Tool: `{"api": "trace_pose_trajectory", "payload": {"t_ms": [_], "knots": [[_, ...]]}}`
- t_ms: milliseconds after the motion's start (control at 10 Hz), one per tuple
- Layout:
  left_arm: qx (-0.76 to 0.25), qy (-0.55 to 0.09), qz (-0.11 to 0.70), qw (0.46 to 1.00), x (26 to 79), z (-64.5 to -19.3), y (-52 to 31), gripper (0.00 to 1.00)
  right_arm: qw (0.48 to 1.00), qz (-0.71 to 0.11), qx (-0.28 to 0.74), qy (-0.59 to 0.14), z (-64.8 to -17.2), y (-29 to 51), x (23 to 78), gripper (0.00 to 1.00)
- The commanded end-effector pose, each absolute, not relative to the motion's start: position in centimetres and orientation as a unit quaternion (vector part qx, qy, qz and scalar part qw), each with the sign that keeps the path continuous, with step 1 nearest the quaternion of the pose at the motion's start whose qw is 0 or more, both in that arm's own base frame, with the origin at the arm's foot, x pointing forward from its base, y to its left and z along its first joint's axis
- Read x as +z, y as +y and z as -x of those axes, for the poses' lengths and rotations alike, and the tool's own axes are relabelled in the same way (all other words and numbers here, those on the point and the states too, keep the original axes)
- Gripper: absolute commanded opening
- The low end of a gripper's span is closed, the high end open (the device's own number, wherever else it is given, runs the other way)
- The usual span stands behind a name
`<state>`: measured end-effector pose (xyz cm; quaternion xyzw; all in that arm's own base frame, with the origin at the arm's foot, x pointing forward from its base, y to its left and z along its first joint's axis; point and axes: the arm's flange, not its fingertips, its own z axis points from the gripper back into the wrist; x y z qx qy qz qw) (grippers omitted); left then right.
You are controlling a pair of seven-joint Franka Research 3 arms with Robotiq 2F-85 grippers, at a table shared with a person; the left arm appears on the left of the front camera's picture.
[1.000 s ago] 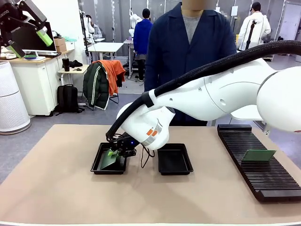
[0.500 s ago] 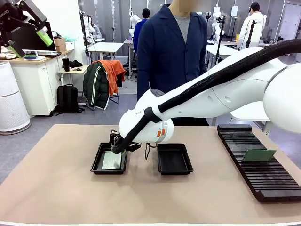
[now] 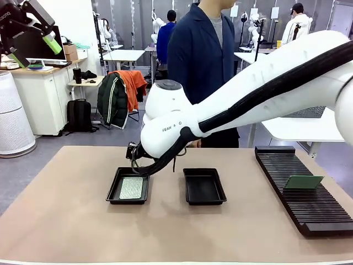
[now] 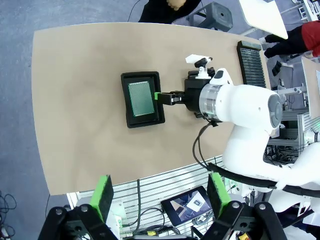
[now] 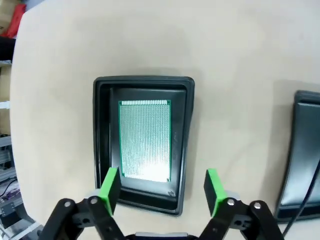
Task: Inspect and transfer BCBs to ESD trays.
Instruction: Pick up the Blank PCB from the PCB Rack and place it in the left ESD tray.
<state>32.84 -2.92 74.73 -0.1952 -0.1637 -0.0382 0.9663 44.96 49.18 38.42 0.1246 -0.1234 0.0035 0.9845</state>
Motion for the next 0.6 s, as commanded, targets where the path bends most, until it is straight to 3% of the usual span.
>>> {"api": "trace_pose_trajectory", "payload": {"t_ms": [0, 500], "knots": [[-0.037, -0.164, 0.193, 0.967, 74.6, -32.9, -2.9, 1.0, 0.989, -0.095, -0.003, -0.115, -43.7, 49.4, 40.4, 1.0], [-0.037, -0.164, 0.193, 0.967, 74.6, -32.9, -2.9, 1.0, 0.993, -0.062, 0.001, -0.105, -42.3, 48.8, 44.9, 1.0]]}}
